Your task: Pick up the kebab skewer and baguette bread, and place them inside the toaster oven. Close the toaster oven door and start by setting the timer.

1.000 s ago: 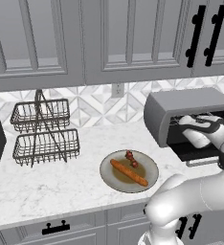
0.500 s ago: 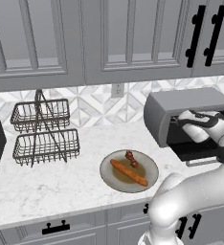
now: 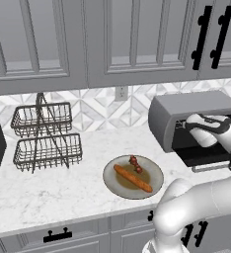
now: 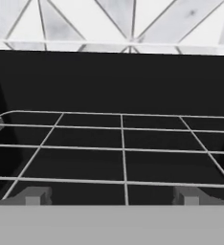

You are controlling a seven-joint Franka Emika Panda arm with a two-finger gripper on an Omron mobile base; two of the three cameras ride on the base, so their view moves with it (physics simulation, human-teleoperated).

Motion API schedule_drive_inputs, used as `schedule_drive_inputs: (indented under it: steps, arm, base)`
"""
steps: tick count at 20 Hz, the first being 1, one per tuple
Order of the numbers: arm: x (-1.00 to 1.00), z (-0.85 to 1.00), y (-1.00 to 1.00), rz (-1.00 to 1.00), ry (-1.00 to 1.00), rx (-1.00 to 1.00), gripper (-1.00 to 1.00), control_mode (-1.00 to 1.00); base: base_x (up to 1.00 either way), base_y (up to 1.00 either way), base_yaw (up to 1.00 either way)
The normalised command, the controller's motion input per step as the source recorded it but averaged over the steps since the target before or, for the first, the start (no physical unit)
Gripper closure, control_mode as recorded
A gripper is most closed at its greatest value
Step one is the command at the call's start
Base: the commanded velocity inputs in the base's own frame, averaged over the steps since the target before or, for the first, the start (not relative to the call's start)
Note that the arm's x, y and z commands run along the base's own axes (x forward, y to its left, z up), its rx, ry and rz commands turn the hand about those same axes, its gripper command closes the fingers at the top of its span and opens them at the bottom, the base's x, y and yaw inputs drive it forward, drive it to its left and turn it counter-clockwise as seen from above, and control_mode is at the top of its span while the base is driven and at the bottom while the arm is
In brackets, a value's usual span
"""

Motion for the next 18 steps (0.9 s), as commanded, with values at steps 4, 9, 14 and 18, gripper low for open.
schedule_drive_inputs:
  steps: [4,9,14,18]
  arm:
    - [0.08,-0.07,0.0,0.0,0.04,0.0,-1.0,-1.0]
    - [0.0,-0.18,0.0,0.0,0.1,0.0,-1.0,-1.0]
    - [-0.09,-0.55,0.0,0.0,0.13,-0.01,-1.0,-1.0]
    - [-0.57,-0.93,0.0,0.0,0.14,-0.06,-1.0,-1.0]
  base:
    - [0.0,0.0,0.0]
    - [0.0,0.0,0.0]
    - [0.0,0.0,0.0]
    - [0.0,0.0,0.0]
